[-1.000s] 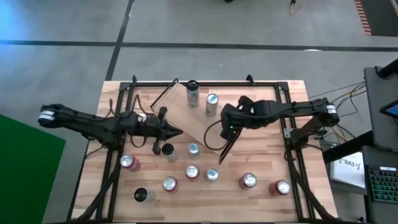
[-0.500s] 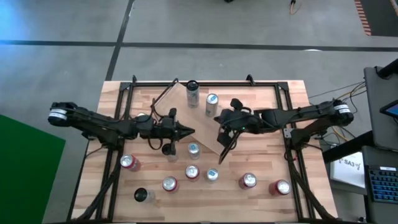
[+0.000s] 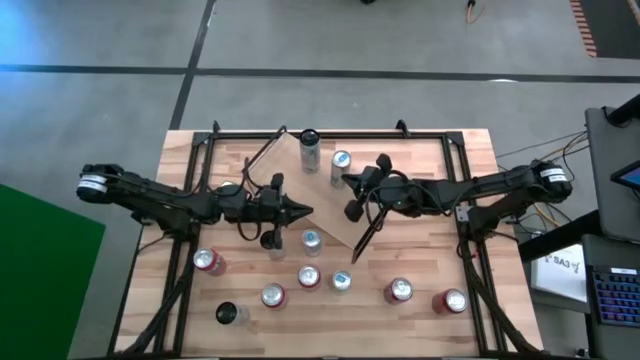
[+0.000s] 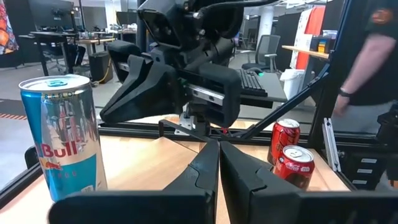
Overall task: Place canned beverage on shelf
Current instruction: Put the silver/blue soda can on the shelf
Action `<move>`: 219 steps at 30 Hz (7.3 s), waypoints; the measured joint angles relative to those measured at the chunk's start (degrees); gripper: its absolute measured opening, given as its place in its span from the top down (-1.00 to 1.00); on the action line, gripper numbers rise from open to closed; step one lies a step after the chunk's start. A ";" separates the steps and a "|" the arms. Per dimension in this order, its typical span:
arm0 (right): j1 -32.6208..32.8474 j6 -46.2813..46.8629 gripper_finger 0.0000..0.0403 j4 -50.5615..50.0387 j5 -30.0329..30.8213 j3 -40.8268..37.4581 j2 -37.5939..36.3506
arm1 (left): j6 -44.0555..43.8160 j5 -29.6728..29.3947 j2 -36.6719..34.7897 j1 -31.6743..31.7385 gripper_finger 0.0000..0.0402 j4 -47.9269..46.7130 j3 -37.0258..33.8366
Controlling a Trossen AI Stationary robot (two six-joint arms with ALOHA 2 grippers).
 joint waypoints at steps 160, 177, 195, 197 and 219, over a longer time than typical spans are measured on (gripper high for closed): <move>-7.61 10.28 0.95 -59.55 -8.06 36.57 8.46 | 8.61 -7.96 -12.59 -4.05 1.00 -29.64 12.11; -8.75 10.06 0.96 -60.34 -13.33 36.76 8.25 | 8.59 -7.96 -12.59 -4.07 1.00 -29.86 12.11; -9.39 8.20 0.96 -58.42 -6.46 36.83 9.79 | 8.59 -7.94 -12.48 -4.06 1.00 -29.62 12.11; -9.38 7.98 0.96 -58.39 -6.49 36.83 9.91 | 8.48 -7.93 -12.48 -4.06 1.00 -29.64 12.11; -7.97 9.88 0.96 -58.42 -16.22 37.97 8.46 | 8.17 -7.91 -12.44 -4.04 1.00 -29.84 12.11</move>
